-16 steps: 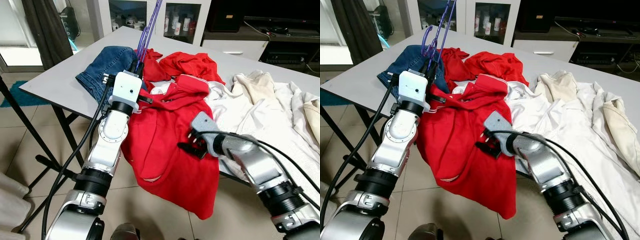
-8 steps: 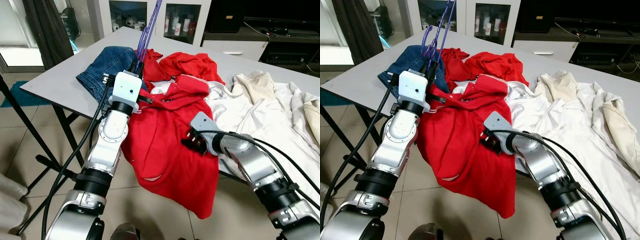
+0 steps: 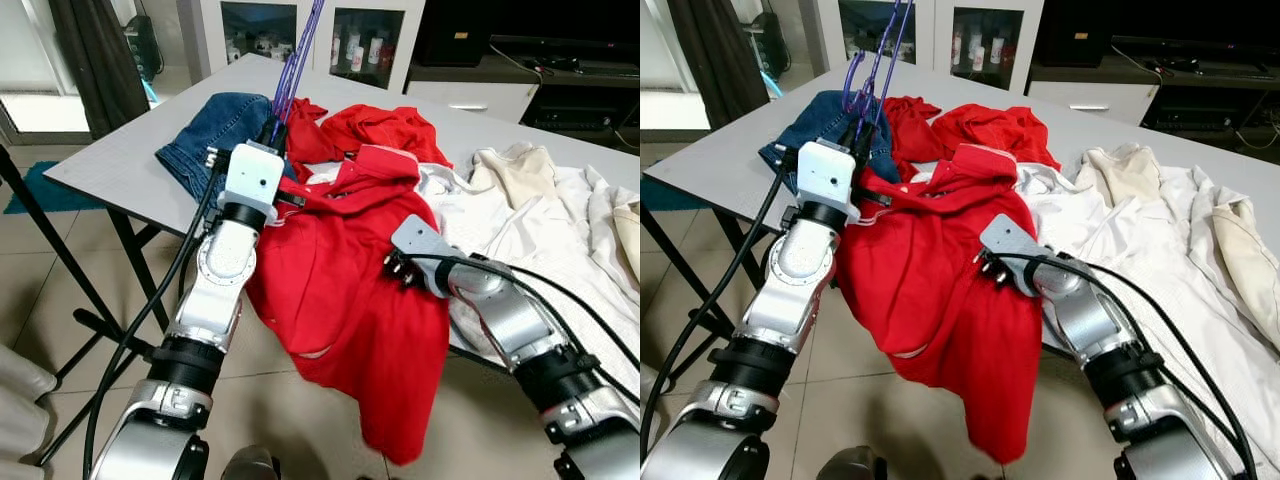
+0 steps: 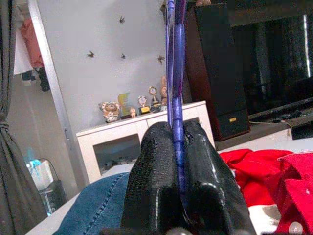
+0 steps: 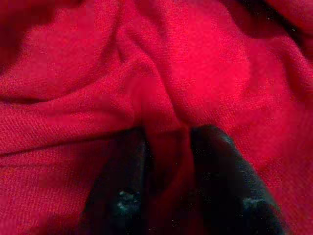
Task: Hang hanger
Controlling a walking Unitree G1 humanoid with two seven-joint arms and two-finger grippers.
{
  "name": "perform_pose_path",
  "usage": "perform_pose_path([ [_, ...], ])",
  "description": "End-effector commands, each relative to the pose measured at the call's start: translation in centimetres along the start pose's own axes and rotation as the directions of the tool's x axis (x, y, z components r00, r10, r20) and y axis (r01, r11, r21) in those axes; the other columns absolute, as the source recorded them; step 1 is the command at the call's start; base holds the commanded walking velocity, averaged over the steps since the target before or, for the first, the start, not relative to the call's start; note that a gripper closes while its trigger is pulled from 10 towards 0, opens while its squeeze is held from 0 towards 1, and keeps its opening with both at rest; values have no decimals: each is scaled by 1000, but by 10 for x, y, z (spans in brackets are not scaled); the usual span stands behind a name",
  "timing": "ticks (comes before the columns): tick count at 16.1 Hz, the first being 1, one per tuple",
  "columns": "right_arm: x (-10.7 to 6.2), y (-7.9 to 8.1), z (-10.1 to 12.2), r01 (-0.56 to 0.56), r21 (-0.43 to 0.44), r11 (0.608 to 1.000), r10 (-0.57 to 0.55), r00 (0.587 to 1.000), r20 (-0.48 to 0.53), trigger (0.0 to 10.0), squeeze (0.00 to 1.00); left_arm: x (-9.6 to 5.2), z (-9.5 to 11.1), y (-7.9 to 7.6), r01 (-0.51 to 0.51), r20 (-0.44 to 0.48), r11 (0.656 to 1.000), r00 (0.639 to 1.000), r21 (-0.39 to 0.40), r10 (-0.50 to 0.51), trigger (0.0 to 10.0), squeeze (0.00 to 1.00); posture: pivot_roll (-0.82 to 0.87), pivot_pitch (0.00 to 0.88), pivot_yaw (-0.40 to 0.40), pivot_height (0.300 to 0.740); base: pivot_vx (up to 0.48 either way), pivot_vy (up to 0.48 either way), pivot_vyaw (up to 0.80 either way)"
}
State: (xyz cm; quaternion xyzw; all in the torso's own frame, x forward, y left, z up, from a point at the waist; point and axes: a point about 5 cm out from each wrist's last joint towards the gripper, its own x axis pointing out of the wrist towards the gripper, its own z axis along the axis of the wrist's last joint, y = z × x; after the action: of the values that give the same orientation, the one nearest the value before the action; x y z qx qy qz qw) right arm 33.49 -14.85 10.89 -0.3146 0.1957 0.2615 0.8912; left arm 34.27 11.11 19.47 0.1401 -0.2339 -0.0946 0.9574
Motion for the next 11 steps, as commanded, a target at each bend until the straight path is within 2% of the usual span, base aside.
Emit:
perform_pose_path([
  [1,-4,-23,-2,113,-16,993,-114,993,-19,0,0,6,7,-1,4,30,1000,1000,8,-4,10000,0,238,0,-41,740,0,0,0],
  [6,1,-53,14,261,-13,965,-260,965,31,0,0,6,7,0,-2,33,1000,999,10,1,10000,0,241,0,-42,740,0,0,0],
  [11,8,-79,51,394,-3,919,-391,911,133,0,0,6,8,0,-1,34,1000,999,8,1,10000,0,244,0,-42,740,0,0,0],
])
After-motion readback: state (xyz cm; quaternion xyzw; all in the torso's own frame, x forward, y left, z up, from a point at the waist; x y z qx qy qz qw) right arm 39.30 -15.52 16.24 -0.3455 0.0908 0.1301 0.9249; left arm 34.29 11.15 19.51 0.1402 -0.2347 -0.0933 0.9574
